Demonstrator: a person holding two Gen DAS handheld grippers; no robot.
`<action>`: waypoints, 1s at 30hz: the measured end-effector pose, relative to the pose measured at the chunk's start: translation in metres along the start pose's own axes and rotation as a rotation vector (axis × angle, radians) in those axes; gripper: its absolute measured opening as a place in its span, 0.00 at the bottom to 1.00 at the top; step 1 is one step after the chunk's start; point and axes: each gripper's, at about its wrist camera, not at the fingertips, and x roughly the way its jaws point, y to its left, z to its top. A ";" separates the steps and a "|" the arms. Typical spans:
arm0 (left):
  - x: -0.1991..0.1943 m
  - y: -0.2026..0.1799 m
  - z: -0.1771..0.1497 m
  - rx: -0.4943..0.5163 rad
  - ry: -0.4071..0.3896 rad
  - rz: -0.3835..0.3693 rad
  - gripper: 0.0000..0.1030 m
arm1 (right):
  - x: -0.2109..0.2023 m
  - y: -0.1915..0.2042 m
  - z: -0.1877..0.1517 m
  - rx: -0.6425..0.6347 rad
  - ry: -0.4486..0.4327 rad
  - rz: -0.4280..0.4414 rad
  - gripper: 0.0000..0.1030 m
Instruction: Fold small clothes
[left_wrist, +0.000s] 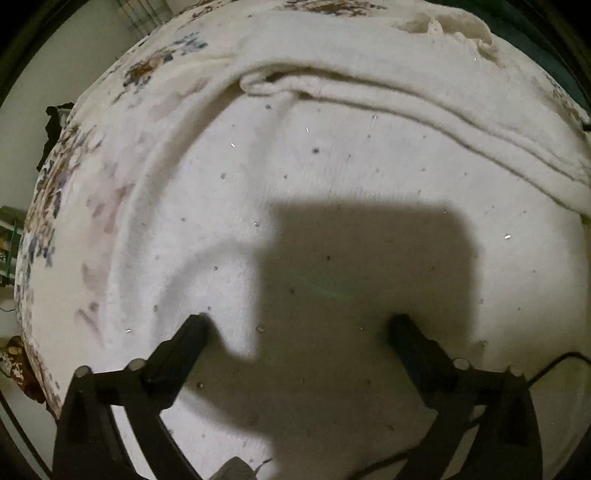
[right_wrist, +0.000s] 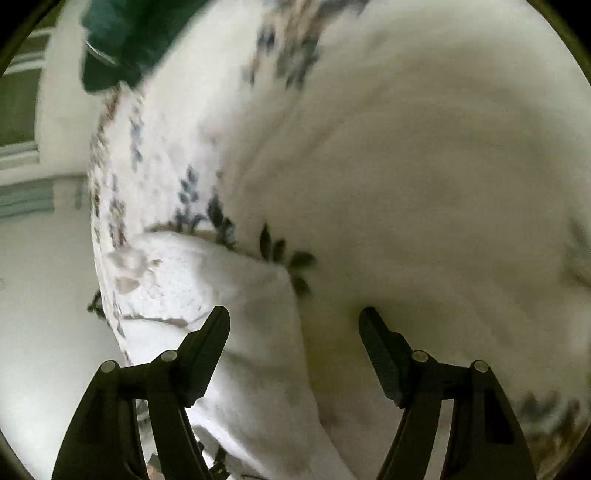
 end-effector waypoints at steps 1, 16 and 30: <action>0.003 0.000 0.000 -0.011 -0.001 -0.010 1.00 | 0.009 0.006 0.006 -0.020 0.015 0.003 0.45; -0.010 -0.006 0.000 -0.074 -0.019 -0.020 1.00 | -0.028 0.039 0.027 -0.055 -0.096 -0.176 0.56; -0.128 -0.106 -0.109 0.228 0.011 -0.179 1.00 | -0.161 -0.084 -0.232 0.070 0.049 -0.188 0.56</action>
